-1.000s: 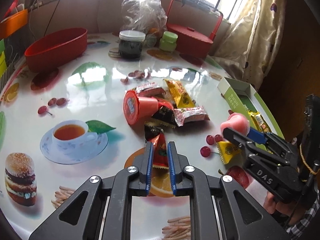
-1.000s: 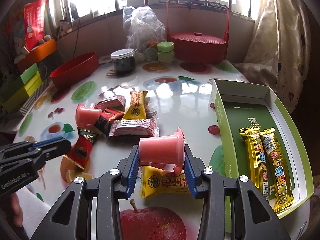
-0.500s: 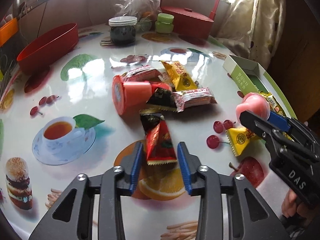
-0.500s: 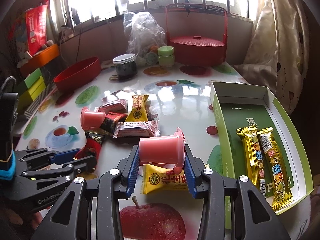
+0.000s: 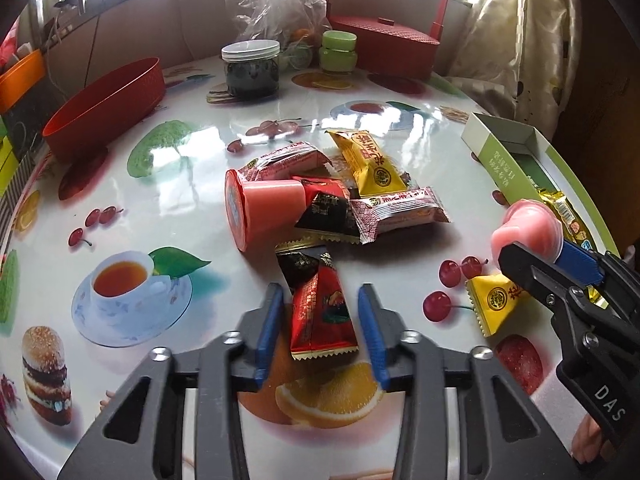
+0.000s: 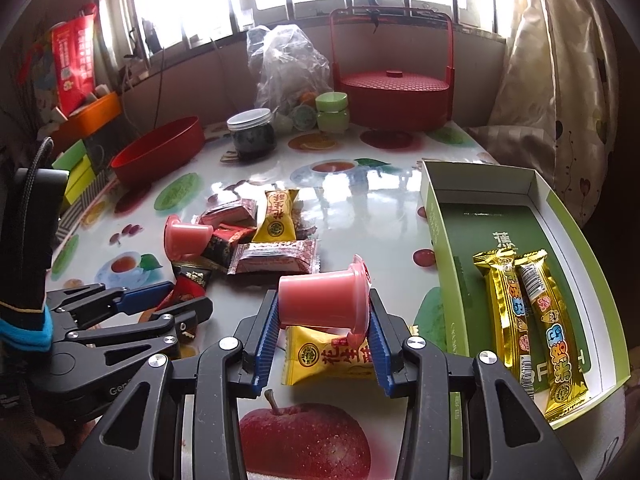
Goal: Organize snacks
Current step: 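Lift the red packet with the left gripper while the right gripper lifts the pink cup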
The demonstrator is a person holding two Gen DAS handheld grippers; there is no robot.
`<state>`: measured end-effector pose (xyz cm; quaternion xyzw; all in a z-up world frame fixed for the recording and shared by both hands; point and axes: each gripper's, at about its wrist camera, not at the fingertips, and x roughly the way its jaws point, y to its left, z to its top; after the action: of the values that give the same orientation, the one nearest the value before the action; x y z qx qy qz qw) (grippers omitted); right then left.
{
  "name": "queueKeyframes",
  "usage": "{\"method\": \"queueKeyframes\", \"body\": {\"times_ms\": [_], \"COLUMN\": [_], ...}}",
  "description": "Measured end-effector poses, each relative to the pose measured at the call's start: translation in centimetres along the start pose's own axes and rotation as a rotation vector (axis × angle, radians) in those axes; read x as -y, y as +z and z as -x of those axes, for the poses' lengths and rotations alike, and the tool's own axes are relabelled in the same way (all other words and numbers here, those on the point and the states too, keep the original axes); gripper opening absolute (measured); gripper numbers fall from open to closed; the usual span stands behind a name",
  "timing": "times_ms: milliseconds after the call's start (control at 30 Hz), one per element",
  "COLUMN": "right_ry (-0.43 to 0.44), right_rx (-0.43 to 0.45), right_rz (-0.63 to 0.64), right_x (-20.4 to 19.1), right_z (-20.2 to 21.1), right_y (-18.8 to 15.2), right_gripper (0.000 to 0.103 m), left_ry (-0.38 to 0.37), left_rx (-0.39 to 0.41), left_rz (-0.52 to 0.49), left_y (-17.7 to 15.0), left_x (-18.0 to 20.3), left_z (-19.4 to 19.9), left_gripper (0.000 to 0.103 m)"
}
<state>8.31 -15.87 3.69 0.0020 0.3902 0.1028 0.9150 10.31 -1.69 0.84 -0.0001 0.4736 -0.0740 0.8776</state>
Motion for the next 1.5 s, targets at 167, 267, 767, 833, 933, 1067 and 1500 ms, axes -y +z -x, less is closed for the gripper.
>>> {"method": "queueKeyframes", "body": {"times_ms": [167, 267, 767, 833, 933, 1067, 1500], "right_ry": [0.0, -0.002, -0.019, -0.026, -0.039, -0.067, -0.17], "right_rx": [0.004, 0.005, 0.052, 0.061, 0.073, 0.081, 0.091], "right_rz": [-0.005, -0.005, -0.015, -0.019, -0.024, -0.031, -0.092], "right_x": [0.2, 0.2, 0.9, 1.2, 1.7, 2.9, 8.3], "right_z": [0.3, 0.3, 3.0, 3.6, 4.4, 5.5, 7.9], "right_y": [-0.1, 0.0, 0.2, 0.2, 0.2, -0.1, -1.3], "right_gripper": [0.04, 0.04, 0.04, 0.04, 0.04, 0.04, 0.04], "left_ry": [-0.007, -0.008, -0.084, -0.099, -0.117, -0.158, -0.276], "left_rx": [0.006, 0.011, 0.097, 0.105, 0.118, 0.127, 0.12], "left_rz": [0.003, 0.004, 0.005, -0.003, -0.021, -0.041, -0.105], "left_y": [0.0, 0.0, 0.6, 0.8, 1.0, 1.6, 3.1], "left_x": [-0.3, -0.3, 0.5, 1.0, 2.0, 3.6, 9.6], "left_z": [0.1, 0.3, 4.3, 4.8, 5.4, 5.8, 5.4], "left_gripper": [0.025, 0.025, 0.025, 0.025, 0.025, 0.025, 0.025]}}
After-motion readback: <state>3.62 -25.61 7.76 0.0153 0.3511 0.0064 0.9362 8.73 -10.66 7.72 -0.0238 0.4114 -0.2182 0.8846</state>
